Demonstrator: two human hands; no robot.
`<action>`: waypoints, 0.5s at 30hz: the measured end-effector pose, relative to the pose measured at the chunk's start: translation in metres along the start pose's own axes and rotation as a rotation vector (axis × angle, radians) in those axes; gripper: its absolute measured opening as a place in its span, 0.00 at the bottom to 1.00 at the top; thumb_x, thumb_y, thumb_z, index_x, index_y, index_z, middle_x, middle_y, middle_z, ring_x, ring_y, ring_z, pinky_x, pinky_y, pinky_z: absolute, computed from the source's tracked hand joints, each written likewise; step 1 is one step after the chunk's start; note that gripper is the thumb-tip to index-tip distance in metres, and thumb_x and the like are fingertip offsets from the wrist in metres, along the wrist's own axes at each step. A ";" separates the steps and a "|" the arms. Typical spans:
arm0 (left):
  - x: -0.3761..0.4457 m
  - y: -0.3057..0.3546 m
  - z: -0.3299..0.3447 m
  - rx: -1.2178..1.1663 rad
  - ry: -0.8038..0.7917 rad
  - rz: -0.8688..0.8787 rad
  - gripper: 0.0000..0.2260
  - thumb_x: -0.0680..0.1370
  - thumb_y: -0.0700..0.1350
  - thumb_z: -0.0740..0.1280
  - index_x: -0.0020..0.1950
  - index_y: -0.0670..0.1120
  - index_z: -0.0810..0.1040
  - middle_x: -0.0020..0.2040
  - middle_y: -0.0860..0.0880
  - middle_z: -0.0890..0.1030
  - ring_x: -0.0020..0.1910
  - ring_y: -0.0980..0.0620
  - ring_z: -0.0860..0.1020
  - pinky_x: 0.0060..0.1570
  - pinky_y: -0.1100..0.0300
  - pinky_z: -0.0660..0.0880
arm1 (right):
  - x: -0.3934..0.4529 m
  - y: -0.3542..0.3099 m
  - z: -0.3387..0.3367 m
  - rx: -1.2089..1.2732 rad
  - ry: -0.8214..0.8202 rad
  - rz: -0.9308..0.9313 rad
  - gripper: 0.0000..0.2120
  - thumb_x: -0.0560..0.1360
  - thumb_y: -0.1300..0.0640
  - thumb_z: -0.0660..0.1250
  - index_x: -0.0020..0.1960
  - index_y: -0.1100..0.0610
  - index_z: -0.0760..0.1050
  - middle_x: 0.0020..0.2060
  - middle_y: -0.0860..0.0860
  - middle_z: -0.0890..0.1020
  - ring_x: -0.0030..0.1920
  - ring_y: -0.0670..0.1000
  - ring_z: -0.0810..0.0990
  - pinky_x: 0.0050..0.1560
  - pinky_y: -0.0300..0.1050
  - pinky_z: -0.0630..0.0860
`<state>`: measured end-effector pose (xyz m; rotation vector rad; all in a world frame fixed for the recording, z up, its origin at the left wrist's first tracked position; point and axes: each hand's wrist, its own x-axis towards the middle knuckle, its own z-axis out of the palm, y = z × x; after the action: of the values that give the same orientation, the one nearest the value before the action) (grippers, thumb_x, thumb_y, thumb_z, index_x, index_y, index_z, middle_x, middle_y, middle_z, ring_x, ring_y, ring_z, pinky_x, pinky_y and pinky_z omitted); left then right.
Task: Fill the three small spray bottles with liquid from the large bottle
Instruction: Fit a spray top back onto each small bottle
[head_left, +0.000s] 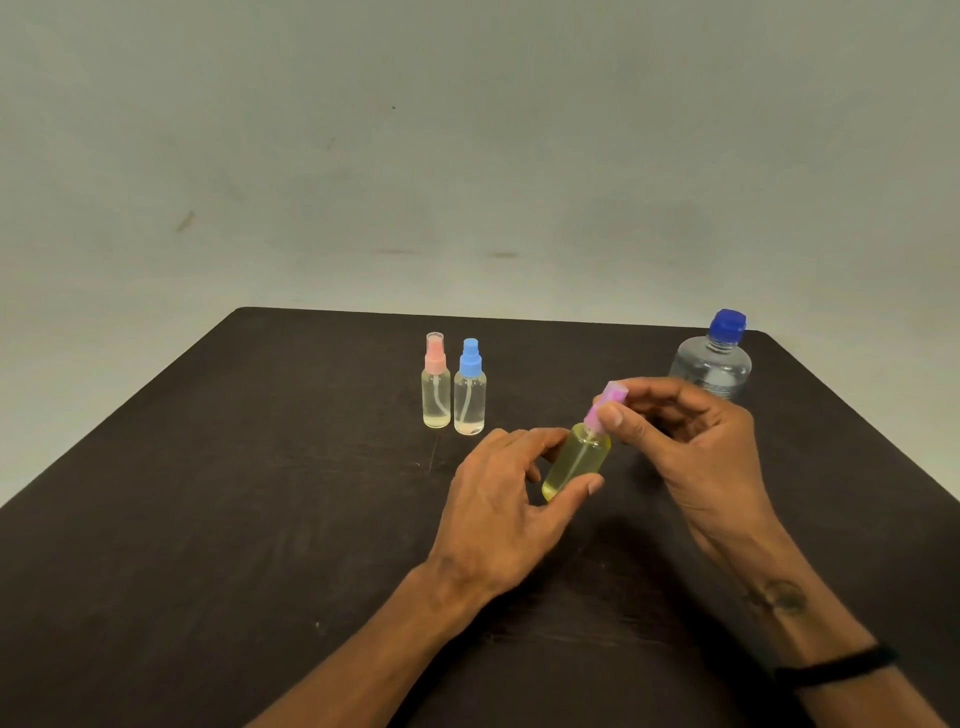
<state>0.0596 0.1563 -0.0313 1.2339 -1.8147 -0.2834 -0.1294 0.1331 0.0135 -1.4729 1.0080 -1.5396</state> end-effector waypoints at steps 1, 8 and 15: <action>0.000 0.000 0.000 -0.010 0.012 0.002 0.23 0.77 0.65 0.68 0.67 0.54 0.80 0.52 0.61 0.81 0.46 0.60 0.77 0.45 0.70 0.72 | 0.000 0.000 0.000 0.009 0.001 -0.002 0.17 0.68 0.58 0.79 0.56 0.58 0.85 0.50 0.53 0.90 0.53 0.53 0.89 0.54 0.43 0.85; 0.000 -0.002 0.000 -0.034 0.020 0.011 0.22 0.78 0.64 0.70 0.67 0.54 0.80 0.52 0.61 0.82 0.47 0.59 0.77 0.45 0.69 0.72 | 0.000 0.001 0.002 -0.031 0.006 -0.023 0.17 0.66 0.56 0.80 0.54 0.54 0.86 0.49 0.50 0.90 0.52 0.52 0.89 0.53 0.40 0.85; -0.002 0.001 0.000 -0.055 -0.011 0.014 0.21 0.78 0.62 0.71 0.65 0.52 0.81 0.52 0.62 0.80 0.48 0.61 0.77 0.45 0.68 0.75 | -0.003 0.009 0.004 -0.087 0.044 -0.044 0.14 0.67 0.55 0.83 0.52 0.52 0.87 0.49 0.52 0.89 0.53 0.60 0.87 0.58 0.60 0.85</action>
<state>0.0591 0.1581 -0.0316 1.1826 -1.8122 -0.3307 -0.1251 0.1326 0.0041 -1.5364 1.0872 -1.5835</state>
